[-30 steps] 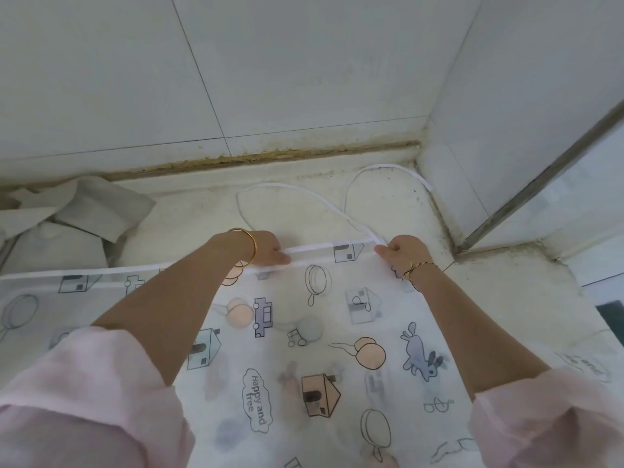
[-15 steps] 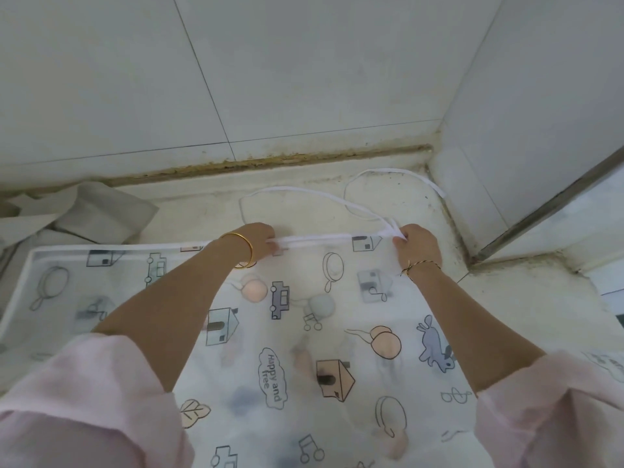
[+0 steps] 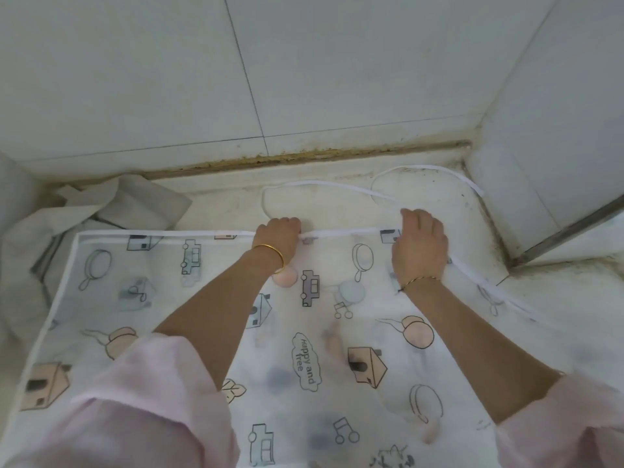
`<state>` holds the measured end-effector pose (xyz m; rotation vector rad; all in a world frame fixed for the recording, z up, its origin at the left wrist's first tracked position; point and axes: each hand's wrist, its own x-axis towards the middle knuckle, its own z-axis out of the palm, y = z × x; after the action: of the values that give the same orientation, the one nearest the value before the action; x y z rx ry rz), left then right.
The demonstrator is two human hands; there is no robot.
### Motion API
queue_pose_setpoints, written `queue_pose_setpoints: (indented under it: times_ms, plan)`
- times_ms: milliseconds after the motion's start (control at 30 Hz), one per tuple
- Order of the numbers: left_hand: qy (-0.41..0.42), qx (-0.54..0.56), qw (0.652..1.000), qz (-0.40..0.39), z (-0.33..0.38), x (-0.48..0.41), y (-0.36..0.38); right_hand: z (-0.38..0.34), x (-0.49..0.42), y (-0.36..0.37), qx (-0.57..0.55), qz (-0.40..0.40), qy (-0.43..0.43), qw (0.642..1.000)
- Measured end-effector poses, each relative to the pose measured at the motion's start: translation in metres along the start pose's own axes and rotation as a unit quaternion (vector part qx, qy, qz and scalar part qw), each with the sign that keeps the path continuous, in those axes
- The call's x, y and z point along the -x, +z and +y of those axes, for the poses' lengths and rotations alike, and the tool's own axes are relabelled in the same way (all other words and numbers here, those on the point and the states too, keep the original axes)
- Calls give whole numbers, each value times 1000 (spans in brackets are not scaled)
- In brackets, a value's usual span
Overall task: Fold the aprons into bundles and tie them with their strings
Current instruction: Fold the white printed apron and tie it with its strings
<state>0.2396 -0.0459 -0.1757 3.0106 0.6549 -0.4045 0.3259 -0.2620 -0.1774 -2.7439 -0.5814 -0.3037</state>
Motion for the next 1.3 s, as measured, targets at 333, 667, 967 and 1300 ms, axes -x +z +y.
queue_pose_setpoints:
  times_ms: [333,667,967,1300]
  plan:
    - [13,-14,998,54,-16,15,4,-88,115,27,58,-240,-211,946]
    - [-59,-54,997,-24,-107,33,4,-77,131,28,41,-178,-293,939]
    - [-27,46,999,-12,-108,28,10,-65,128,29,75,-211,-322,920]
    - [-36,-97,990,96,-105,26,16,-69,139,7,54,-57,-211,974]
